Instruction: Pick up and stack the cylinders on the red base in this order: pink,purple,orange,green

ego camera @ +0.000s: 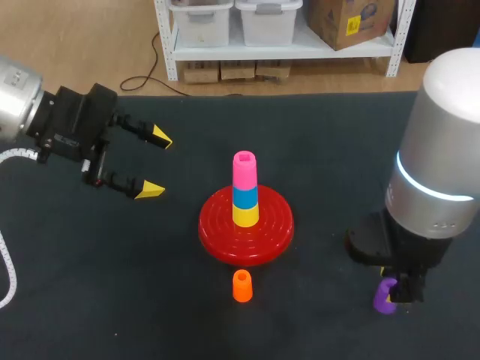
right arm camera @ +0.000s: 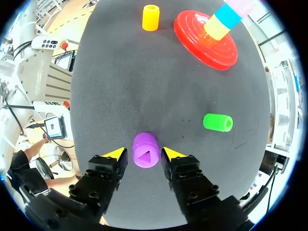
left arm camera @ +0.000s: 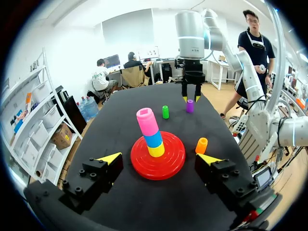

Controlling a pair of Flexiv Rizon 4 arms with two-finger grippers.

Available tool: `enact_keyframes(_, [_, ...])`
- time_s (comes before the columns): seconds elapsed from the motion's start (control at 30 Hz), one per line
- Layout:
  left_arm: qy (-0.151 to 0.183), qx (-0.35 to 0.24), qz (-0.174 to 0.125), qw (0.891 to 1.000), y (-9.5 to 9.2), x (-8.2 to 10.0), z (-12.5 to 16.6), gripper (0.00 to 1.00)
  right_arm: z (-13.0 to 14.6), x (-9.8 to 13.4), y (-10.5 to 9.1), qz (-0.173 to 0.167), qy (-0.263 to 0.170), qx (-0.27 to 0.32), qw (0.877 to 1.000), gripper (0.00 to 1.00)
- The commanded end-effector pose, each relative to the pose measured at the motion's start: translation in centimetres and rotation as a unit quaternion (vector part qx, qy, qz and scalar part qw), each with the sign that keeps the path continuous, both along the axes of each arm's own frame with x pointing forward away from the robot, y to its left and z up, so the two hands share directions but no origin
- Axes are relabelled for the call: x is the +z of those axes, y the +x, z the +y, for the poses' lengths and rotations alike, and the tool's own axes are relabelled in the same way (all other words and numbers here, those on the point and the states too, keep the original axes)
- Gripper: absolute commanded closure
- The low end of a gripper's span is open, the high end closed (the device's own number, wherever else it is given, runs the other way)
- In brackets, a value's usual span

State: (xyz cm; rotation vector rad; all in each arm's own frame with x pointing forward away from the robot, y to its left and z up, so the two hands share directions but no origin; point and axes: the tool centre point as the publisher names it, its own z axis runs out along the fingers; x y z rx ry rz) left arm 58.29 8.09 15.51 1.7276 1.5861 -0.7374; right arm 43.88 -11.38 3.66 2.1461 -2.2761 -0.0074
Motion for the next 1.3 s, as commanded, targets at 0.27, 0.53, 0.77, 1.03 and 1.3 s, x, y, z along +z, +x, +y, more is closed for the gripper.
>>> enact_keyframes(0.27, [-0.002,-0.001,-0.002,1.000,0.0,-0.1,0.1,0.00,-0.1,-0.3,0.1,0.002,-0.001,0.000,1.000,0.56])
enact_keyframes(0.53, [-0.002,-0.001,-0.002,1.000,0.0,-0.1,0.1,0.00,-0.1,-0.3,0.2,0.003,0.000,-0.002,1.000,0.90])
enact_keyframes(0.77, [-0.002,-0.001,-0.002,1.000,0.0,-0.1,0.1,0.00,-0.1,0.3,0.3,-0.005,-0.009,0.000,1.000,1.00])
enact_keyframes(1.03, [-0.002,-0.001,-0.002,1.000,0.0,-0.1,0.1,0.00,1.3,4.2,1.2,-0.016,-0.006,0.009,1.000,1.00])
enact_keyframes(1.3, [-0.002,-0.001,-0.002,1.000,0.0,-0.1,0.1,0.00,5.4,7.8,3.2,-0.043,0.008,0.020,0.999,1.00])
